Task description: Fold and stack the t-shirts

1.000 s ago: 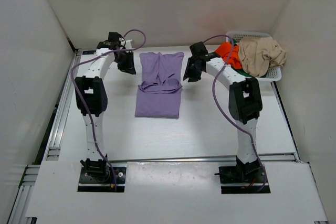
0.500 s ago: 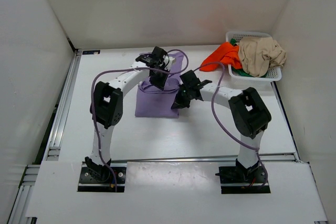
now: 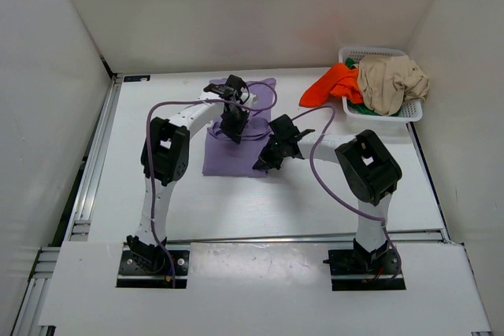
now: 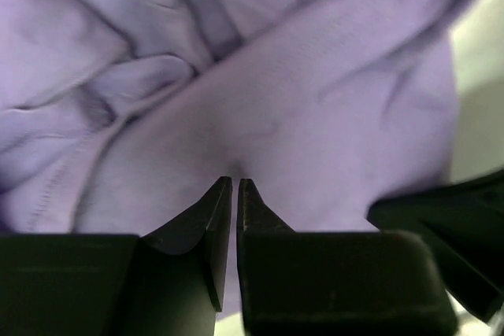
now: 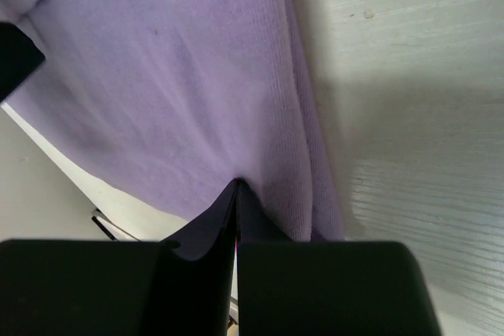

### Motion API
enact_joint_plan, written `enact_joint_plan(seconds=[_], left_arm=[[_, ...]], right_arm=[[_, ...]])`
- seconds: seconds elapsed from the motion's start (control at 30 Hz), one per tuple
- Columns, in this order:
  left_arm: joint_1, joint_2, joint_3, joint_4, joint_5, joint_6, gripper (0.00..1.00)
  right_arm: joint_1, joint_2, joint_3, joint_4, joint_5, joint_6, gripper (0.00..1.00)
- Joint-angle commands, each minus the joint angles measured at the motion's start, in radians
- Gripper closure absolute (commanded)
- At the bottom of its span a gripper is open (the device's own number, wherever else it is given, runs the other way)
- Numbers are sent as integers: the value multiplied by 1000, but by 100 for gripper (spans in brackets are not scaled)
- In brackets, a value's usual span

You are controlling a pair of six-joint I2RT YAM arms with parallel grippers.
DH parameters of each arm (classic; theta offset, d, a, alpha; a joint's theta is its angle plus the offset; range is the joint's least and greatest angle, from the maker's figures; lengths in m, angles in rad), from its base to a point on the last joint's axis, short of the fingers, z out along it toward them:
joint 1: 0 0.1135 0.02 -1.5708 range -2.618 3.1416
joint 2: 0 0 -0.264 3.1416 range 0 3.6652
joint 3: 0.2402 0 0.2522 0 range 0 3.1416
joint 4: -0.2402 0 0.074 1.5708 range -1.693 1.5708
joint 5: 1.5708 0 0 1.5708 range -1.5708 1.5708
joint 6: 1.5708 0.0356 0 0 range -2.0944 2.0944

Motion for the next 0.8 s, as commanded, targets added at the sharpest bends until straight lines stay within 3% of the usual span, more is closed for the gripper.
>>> enact_joint_plan(seconds=[0.0,0.13,0.77], left_arm=[[-23,-57,37,-23,83,1,80],[-53,-42,13,-23,39,1,77],[-42,89,220,143,-338,1,75]], right_arm=[[1,-19,-18,-28,18,10,100],[11,-19,-8,-38,18,1,100],[38,-88,-113,-58,47,1,100]])
